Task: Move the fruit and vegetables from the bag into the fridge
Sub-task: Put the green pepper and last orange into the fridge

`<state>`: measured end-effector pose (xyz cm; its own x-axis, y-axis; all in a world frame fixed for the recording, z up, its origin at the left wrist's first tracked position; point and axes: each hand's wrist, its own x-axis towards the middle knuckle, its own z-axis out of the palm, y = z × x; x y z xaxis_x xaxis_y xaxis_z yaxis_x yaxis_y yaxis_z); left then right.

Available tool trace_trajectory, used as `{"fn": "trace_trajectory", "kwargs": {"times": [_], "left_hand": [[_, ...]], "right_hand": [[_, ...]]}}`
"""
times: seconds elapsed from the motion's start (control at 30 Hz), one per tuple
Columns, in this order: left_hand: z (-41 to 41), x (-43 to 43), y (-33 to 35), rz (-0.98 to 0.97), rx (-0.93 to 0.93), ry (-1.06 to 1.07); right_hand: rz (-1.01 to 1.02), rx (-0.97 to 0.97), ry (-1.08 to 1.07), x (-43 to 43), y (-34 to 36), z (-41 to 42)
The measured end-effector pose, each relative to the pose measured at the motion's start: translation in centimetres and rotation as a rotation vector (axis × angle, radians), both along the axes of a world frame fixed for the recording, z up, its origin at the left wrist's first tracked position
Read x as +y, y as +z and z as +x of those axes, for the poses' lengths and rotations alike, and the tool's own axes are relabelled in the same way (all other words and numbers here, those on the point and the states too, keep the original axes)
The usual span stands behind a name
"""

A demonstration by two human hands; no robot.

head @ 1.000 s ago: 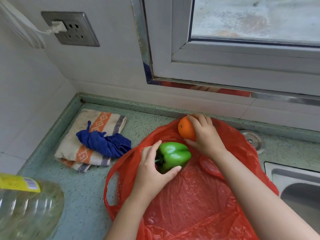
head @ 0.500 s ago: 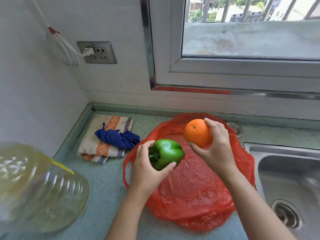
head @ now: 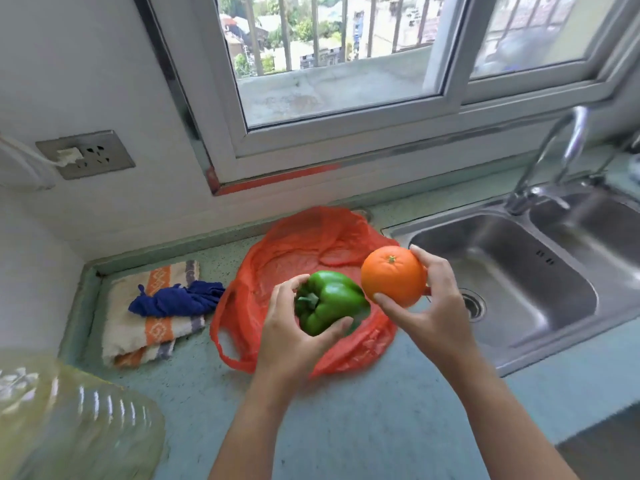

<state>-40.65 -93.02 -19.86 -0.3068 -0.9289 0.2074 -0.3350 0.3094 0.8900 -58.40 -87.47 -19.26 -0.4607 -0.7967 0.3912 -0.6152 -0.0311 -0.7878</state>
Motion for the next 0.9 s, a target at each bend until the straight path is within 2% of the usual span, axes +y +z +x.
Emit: {"fn": "trace_trajectory", "kwargs": {"times": [0.2,0.43,0.6,0.9], "left_hand": [[-3.2,3.7,-0.3,-0.044,-0.031,-0.293],[-8.7,9.2,0.8,-0.112,-0.033,-0.598],[-12.8,13.7,2.0,-0.14,-0.024,-0.759],[-21.7,28.0,3.6,-0.206,-0.025,-1.067]], "right_hand": [[0.053,-0.052,-0.271,8.9,0.3,-1.0],[0.013,-0.005,-0.597,18.6,1.4,-2.6],[-0.048,0.013,-0.751,24.8,1.9,-3.7],[-0.105,0.047,-1.13,41.3,2.7,-6.9]]}}
